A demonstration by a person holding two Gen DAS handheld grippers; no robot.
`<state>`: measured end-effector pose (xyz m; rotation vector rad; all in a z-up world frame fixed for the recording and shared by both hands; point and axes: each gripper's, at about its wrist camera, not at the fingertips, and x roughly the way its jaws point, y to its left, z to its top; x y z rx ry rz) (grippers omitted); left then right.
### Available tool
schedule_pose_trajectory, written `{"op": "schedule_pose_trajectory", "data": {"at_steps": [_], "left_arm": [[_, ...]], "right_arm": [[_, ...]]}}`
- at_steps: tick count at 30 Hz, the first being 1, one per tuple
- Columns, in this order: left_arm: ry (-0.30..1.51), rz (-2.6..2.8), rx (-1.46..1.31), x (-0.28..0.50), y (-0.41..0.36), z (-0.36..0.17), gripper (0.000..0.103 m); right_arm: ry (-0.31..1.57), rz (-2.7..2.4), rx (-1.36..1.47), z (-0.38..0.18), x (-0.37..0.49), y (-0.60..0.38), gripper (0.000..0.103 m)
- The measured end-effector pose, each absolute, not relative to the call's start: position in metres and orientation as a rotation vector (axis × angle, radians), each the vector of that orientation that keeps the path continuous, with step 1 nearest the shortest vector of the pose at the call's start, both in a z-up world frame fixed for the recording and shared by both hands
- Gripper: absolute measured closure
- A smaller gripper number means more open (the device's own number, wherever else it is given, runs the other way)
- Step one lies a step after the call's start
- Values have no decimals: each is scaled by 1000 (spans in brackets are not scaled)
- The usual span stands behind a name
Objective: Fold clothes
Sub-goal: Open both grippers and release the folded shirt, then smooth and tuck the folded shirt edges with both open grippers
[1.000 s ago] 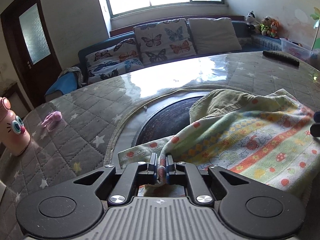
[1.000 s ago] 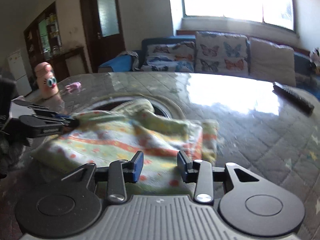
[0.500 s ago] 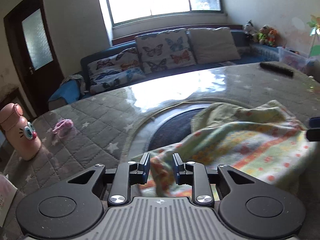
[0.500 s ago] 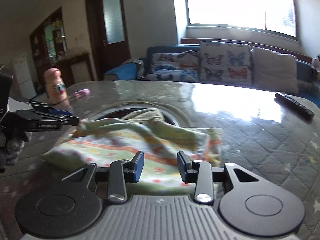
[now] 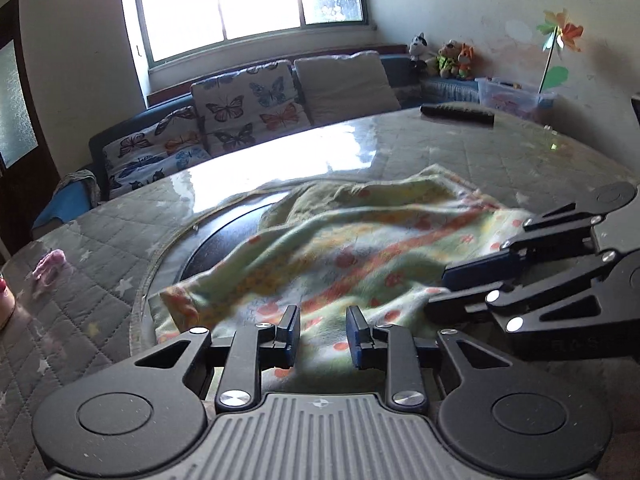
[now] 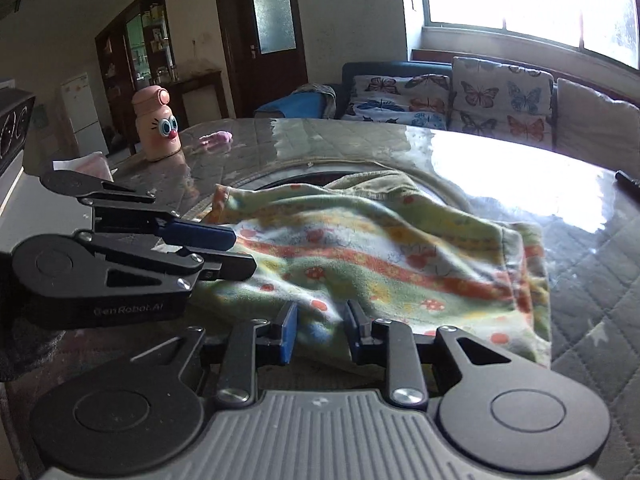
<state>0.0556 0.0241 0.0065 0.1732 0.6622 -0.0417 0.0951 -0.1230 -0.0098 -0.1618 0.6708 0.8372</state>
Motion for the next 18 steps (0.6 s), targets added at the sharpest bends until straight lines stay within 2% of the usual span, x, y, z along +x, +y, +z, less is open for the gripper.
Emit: {"op": "schedule_pose_trajectory", "data": {"at_steps": [12, 14, 18], "left_arm": [[632, -51, 157, 55, 16, 14, 74], [628, -71, 157, 58, 10, 15, 79], [629, -100, 141, 64, 6, 15, 78]], "right_arm": [[692, 850, -122, -9, 108, -120, 78], [694, 852, -108, -8, 113, -121, 79], [674, 812, -101, 3, 129, -131, 79]]}}
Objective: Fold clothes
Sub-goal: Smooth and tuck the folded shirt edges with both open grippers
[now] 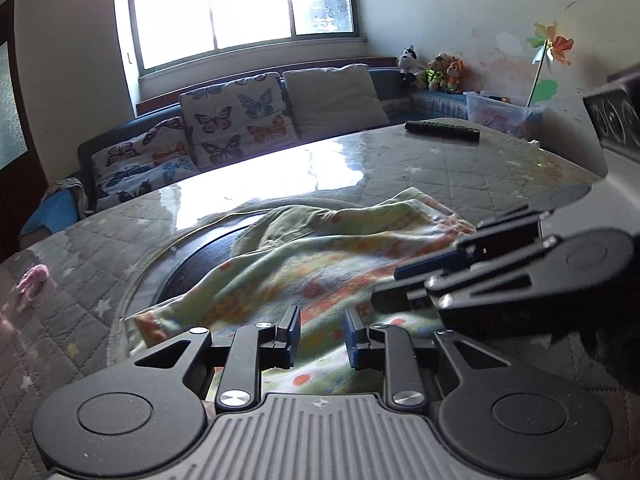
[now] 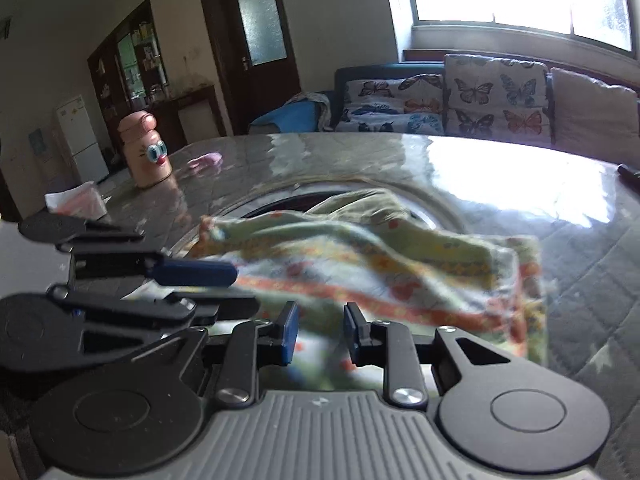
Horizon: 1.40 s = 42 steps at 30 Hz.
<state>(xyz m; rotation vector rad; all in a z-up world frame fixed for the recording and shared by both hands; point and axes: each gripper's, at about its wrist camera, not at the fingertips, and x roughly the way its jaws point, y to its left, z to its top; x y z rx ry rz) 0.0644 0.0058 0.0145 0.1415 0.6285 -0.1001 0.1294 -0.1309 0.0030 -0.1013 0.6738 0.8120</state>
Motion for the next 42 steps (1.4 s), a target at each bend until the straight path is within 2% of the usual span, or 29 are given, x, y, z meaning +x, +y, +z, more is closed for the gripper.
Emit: {"op": "schedule_pose_trajectory", "data": {"at_steps": [8, 15, 31, 36, 38, 42], "left_arm": [[656, -159, 128, 73, -2, 1, 78], [667, -154, 114, 75, -1, -4, 78], [668, -111, 66, 80, 21, 6, 74], [682, -14, 29, 100, 50, 12, 74], [691, 38, 10, 112, 64, 14, 75], [706, 75, 4, 126, 72, 11, 68]], "right_arm": [[730, 673, -110, -8, 186, -140, 80], [703, 615, -145, -13, 220, -120, 82], [696, 707, -189, -11, 221, -83, 80], [672, 739, -172, -2, 212, -91, 75], [671, 745, -173, -1, 209, -91, 63], [682, 761, -163, -3, 200, -91, 55]]}}
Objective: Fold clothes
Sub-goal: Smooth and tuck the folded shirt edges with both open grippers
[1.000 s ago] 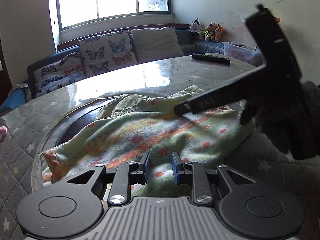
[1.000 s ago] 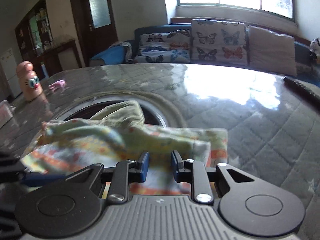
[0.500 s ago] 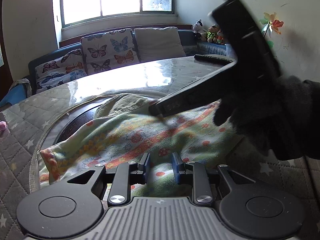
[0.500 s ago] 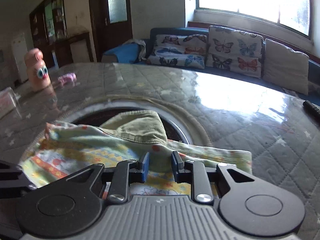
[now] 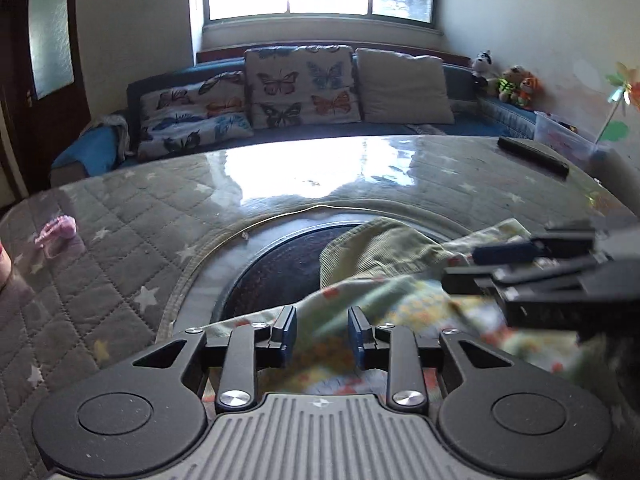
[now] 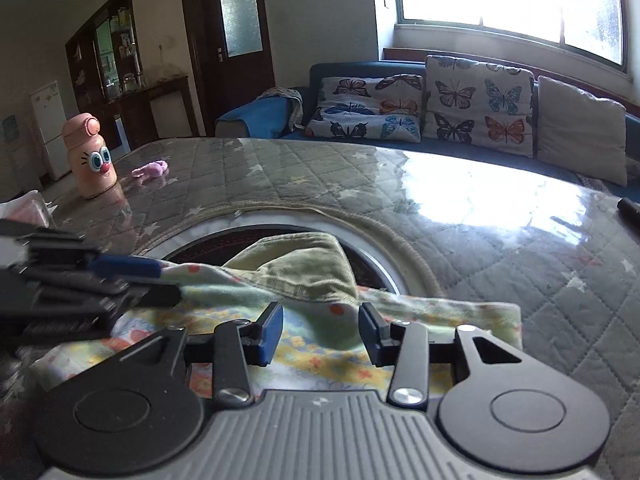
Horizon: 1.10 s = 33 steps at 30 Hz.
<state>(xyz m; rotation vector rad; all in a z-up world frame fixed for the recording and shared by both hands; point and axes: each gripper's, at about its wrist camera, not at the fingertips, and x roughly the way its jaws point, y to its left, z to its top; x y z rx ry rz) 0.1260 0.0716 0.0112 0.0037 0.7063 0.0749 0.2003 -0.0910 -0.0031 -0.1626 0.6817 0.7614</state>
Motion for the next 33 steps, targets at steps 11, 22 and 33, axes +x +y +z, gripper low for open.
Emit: {"op": "schedule_pose_trajectory", "data": {"at_steps": [11, 22, 33], "left_arm": [[743, 145, 1, 158, 83, 2, 42], [686, 241, 43, 111, 104, 11, 2], [678, 306, 51, 65, 116, 2, 0]], "right_arm": [[697, 785, -165, -8, 177, -95, 26], [657, 768, -237, -13, 149, -80, 11], [497, 801, -383, -10, 87, -49, 7]]}}
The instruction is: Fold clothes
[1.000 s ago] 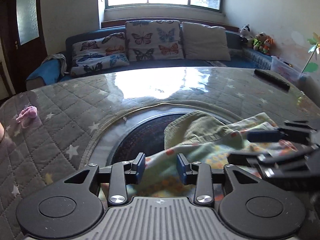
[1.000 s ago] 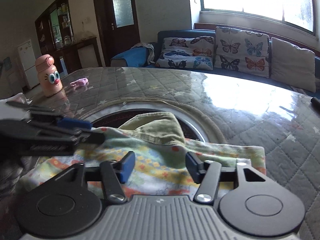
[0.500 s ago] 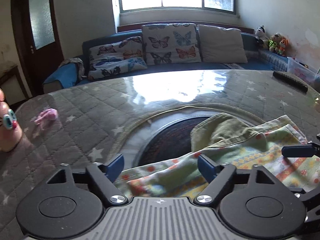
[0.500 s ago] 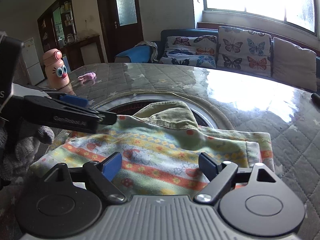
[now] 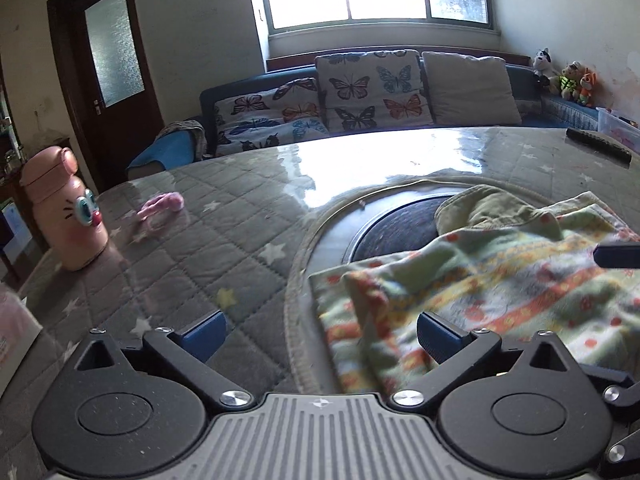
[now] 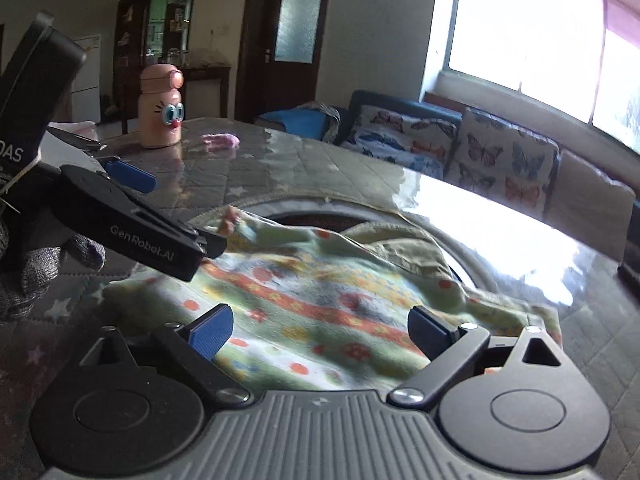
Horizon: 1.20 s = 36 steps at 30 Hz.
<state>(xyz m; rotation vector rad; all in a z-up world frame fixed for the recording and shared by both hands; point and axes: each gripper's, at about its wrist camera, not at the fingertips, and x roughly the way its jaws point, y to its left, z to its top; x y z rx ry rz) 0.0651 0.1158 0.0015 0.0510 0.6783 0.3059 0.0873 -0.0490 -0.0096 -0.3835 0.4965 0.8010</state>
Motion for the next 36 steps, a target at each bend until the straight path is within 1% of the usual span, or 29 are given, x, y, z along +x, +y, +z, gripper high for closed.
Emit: {"op": "schedule_pose_trajectory", "data": {"at_steps": [6, 10, 17, 23, 28, 36], "left_arm": [[686, 336, 46, 50, 121, -9, 0], [684, 350, 26, 46, 125, -9, 0], [685, 352, -11, 44, 131, -4, 0], [694, 370, -18, 65, 135, 1, 0], [696, 359, 15, 81, 131, 3, 0], [731, 392, 29, 98, 142, -7, 0]], "right_arm": [[476, 802, -416, -18, 77, -38, 7], [440, 812, -434, -12, 66, -36, 8], [449, 827, -462, -14, 57, -23, 8], [461, 873, -475, -17, 55, -17, 7], [473, 879, -432, -9, 58, -28, 7], [519, 815, -371, -5, 82, -52, 5]]}}
